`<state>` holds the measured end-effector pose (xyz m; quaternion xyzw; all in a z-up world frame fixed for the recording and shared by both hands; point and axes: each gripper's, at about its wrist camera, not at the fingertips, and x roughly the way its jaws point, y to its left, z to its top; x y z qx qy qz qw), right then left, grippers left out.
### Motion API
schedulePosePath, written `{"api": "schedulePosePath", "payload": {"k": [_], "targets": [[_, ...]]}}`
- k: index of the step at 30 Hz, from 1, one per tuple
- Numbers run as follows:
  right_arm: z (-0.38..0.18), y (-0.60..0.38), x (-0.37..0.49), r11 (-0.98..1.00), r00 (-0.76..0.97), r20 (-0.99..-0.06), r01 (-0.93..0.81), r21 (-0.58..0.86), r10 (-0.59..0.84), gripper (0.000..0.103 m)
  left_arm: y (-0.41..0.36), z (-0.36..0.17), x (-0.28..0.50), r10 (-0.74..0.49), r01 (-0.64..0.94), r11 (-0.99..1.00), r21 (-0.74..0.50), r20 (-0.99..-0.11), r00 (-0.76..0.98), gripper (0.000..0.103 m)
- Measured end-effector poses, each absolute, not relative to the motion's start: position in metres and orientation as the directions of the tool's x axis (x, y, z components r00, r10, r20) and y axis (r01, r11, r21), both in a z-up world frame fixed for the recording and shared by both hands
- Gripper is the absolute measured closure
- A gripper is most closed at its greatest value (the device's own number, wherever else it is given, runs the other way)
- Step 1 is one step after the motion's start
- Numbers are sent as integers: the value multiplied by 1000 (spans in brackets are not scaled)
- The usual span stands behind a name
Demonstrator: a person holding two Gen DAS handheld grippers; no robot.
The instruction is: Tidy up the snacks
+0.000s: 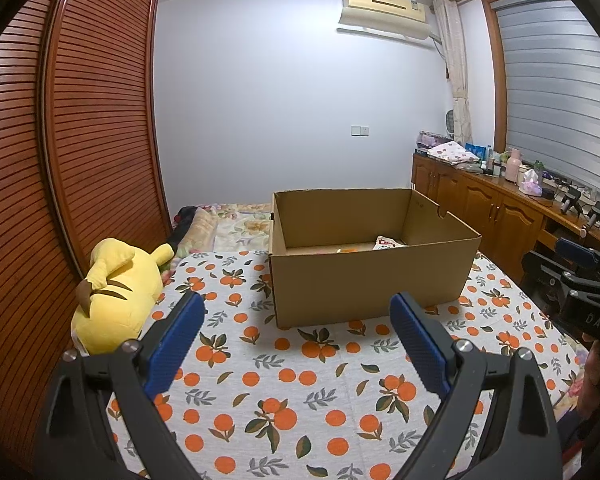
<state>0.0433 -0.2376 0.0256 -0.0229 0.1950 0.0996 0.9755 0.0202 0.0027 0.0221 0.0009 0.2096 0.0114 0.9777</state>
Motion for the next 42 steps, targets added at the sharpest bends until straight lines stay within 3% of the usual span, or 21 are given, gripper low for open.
{"api": "schedulePosePath", "payload": {"k": [42], "targets": [[24,-239,41,979,904,-385,-204,-1,188,19,3,22,20,25,-23,1000,9,-409,912,8]]}}
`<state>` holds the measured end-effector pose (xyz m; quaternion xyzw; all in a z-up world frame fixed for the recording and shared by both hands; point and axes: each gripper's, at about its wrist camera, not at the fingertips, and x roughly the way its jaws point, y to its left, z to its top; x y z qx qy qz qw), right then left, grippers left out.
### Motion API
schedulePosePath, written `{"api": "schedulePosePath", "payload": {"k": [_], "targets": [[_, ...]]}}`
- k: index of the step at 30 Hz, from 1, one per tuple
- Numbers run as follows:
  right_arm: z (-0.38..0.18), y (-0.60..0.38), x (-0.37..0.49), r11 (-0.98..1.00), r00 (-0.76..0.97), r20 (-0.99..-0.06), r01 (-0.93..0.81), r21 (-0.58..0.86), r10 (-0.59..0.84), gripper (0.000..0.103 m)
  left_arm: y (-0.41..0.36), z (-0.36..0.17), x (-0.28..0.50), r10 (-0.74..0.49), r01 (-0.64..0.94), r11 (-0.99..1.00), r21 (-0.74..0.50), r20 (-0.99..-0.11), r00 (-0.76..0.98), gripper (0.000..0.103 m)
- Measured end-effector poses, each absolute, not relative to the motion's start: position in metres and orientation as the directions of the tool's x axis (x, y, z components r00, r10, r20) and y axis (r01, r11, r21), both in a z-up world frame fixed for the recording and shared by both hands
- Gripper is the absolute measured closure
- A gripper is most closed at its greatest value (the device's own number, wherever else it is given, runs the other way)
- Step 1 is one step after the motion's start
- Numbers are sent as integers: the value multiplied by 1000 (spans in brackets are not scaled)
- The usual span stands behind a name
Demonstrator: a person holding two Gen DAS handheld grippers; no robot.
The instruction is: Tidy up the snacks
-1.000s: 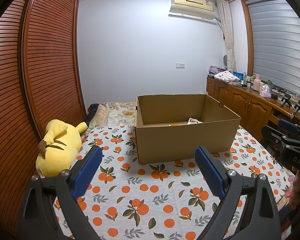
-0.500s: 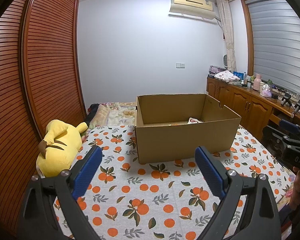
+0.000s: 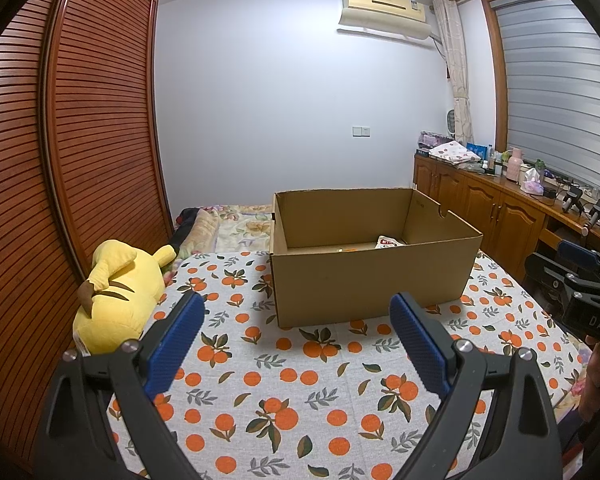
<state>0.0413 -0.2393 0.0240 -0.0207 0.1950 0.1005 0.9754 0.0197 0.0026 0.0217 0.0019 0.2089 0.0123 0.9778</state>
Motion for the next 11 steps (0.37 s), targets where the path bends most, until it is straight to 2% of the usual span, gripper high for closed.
{"api": "schedulePosePath", "payload": {"k": [11], "targets": [[24,-240,41,979,904,-385,-204,-2,187,19,3,22,20,29,-27,1000,11,-408,913,8]]}}
